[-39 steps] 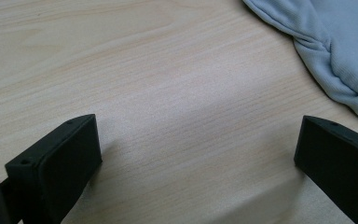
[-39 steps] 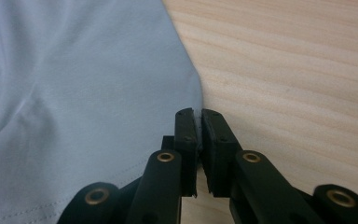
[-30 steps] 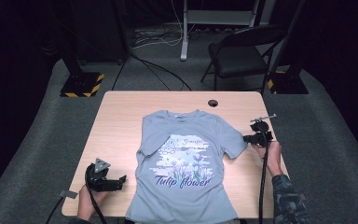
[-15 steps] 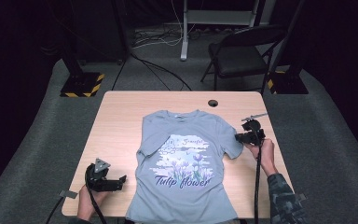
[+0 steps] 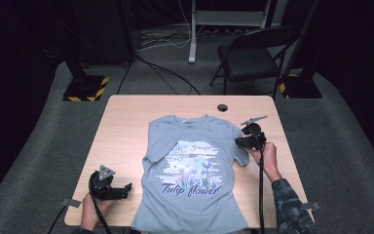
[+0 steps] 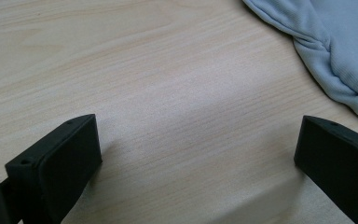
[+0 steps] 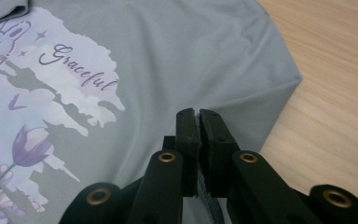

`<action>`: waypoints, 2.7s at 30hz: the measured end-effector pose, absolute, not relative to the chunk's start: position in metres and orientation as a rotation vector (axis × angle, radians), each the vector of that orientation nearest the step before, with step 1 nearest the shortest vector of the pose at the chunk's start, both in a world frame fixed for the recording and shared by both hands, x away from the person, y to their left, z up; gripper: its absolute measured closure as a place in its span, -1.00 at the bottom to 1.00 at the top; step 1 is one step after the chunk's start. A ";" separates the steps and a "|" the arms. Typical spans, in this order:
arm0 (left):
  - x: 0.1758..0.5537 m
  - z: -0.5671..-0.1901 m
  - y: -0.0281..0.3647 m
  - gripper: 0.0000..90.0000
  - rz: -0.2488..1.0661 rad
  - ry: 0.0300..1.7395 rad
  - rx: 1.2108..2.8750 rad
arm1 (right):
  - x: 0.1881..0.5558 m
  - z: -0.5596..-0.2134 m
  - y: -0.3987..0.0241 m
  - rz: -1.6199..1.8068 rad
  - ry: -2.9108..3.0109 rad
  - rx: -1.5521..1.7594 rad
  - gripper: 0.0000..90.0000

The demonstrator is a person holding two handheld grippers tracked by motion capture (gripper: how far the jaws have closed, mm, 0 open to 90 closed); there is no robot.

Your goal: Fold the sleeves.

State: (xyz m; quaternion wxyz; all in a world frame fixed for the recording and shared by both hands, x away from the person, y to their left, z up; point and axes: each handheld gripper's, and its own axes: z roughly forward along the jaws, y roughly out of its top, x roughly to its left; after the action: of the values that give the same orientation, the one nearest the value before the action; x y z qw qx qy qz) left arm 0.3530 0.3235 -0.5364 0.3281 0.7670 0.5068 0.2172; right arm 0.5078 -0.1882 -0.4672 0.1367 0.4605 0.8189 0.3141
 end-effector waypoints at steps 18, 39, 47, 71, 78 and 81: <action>0.353 -0.536 0.324 -1.00 0.569 1.326 2.008 | 0.516 -0.458 -0.144 0.910 2.465 1.216 0.92; 0.353 -0.536 0.323 -1.00 0.567 1.324 2.010 | 0.533 -0.447 -0.101 0.861 2.523 1.135 0.92; 0.353 -0.536 0.323 -1.00 0.567 1.322 2.011 | 0.540 -0.447 -0.086 0.864 2.537 1.118 0.92; 0.353 -0.536 0.324 -1.00 0.564 1.312 2.019 | 0.542 -0.453 -0.088 0.909 2.554 1.150 0.51; 0.353 -0.536 0.324 -1.00 0.564 1.312 2.018 | 0.536 -0.460 -0.101 0.902 2.553 1.176 0.35; 0.353 -0.536 0.324 -1.00 0.564 1.312 2.018 | 0.533 -0.463 -0.107 0.902 2.549 1.184 0.25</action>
State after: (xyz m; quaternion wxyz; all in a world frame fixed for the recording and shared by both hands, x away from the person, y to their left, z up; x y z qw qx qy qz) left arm 0.3528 0.3236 -0.5363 0.3283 0.7710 0.5013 0.2155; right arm 0.5332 -0.1074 -0.4628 0.0946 0.3994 0.8597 0.3042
